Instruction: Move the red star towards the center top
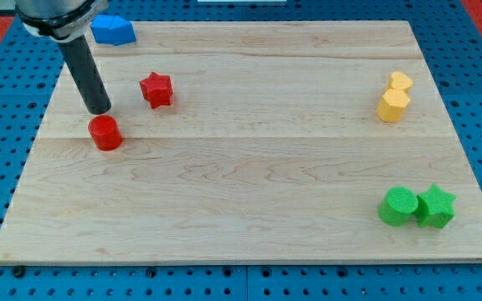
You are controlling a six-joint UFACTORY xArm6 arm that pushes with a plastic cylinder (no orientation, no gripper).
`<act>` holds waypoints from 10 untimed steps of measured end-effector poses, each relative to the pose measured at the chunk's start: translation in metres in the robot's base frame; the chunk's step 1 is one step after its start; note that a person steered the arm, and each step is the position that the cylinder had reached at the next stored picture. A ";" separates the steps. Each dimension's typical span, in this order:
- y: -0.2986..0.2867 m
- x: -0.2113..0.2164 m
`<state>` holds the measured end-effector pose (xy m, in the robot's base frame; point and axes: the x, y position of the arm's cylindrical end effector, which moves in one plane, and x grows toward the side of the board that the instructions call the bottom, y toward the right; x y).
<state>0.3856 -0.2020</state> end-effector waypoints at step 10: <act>0.137 -0.106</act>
<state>0.2797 -0.0650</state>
